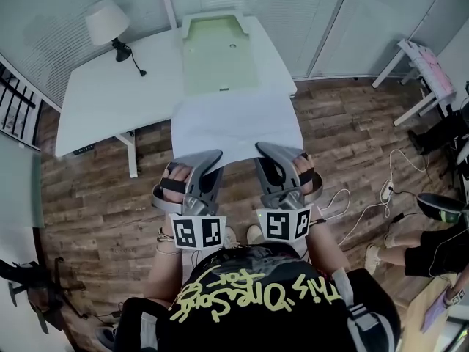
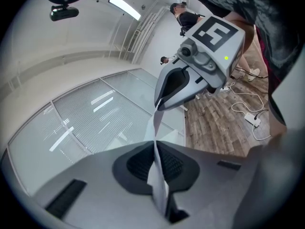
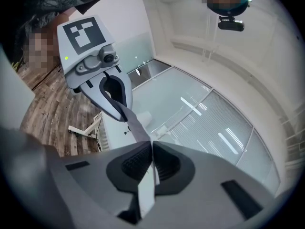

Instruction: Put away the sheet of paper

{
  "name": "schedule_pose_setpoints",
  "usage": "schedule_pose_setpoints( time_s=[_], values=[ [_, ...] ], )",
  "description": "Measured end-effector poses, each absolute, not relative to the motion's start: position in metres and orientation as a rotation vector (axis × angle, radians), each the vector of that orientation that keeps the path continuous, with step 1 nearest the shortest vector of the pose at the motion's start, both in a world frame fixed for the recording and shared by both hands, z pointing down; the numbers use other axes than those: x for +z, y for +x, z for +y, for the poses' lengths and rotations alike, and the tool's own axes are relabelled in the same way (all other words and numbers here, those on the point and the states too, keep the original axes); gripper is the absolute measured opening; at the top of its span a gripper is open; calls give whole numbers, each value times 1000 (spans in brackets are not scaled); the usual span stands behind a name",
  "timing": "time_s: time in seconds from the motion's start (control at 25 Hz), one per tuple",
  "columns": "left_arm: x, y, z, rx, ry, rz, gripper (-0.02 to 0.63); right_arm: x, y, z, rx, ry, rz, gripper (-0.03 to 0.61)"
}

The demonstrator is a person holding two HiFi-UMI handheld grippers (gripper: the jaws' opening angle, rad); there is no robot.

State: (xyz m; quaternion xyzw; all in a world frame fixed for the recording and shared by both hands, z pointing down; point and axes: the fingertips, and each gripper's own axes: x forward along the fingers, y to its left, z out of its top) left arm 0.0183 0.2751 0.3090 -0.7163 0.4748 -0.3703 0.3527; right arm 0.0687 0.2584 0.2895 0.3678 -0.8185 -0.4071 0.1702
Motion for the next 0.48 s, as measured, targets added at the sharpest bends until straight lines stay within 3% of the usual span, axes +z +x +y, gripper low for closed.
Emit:
schedule_pose_setpoints(
  time_s=[0.48],
  values=[
    [312,0,288,-937,-1859,1190,6,297,52,273,-1125,1091,-2305,9]
  ],
)
